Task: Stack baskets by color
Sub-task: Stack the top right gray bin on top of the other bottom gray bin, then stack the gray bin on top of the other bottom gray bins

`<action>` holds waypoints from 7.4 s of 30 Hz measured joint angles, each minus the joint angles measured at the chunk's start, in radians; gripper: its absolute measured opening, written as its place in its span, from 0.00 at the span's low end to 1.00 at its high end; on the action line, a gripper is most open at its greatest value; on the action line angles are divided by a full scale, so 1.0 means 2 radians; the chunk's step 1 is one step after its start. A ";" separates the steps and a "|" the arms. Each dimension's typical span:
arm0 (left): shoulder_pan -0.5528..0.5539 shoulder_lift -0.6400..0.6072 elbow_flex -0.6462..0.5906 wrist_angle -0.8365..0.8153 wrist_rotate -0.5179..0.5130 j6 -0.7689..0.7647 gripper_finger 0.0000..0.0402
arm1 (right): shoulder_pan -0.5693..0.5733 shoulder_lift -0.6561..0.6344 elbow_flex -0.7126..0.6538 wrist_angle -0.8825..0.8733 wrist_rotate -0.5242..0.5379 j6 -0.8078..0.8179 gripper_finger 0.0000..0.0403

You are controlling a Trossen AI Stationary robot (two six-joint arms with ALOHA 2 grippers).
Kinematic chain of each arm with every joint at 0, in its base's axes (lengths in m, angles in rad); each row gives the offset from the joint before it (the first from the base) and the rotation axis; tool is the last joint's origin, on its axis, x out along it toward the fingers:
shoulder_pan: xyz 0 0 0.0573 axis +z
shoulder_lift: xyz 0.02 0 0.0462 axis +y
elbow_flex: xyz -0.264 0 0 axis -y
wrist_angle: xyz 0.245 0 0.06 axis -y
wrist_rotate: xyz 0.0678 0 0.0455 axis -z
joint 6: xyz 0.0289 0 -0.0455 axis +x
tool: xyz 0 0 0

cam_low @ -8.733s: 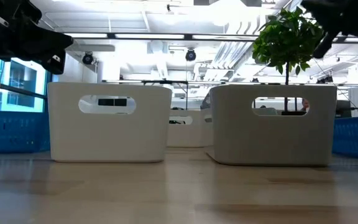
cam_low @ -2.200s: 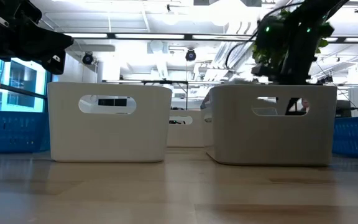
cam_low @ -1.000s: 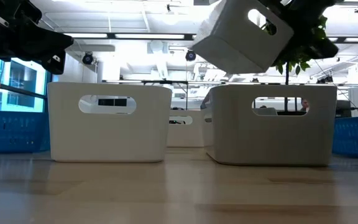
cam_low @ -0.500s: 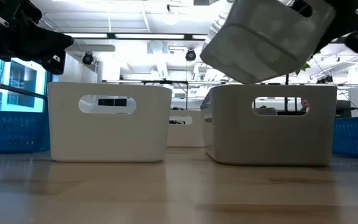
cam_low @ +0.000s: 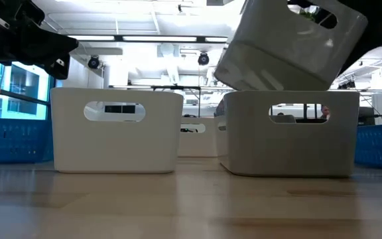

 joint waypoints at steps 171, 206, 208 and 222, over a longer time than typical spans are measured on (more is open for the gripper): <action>0.000 0.000 0.000 0.005 -0.014 0.000 0.00 | -0.132 -0.526 -0.238 0.221 0.071 -0.708 0.60; -0.001 0.032 0.012 0.172 -0.144 -0.205 0.06 | -0.132 -0.527 -0.238 0.233 0.040 -0.742 0.60; -0.001 0.055 0.027 0.172 -0.151 -0.205 0.11 | -0.132 -0.527 -0.238 0.233 0.040 -0.749 0.60; 0.000 0.241 0.185 0.162 -0.184 -0.107 0.59 | -0.132 -0.527 -0.238 0.267 0.045 -0.796 0.60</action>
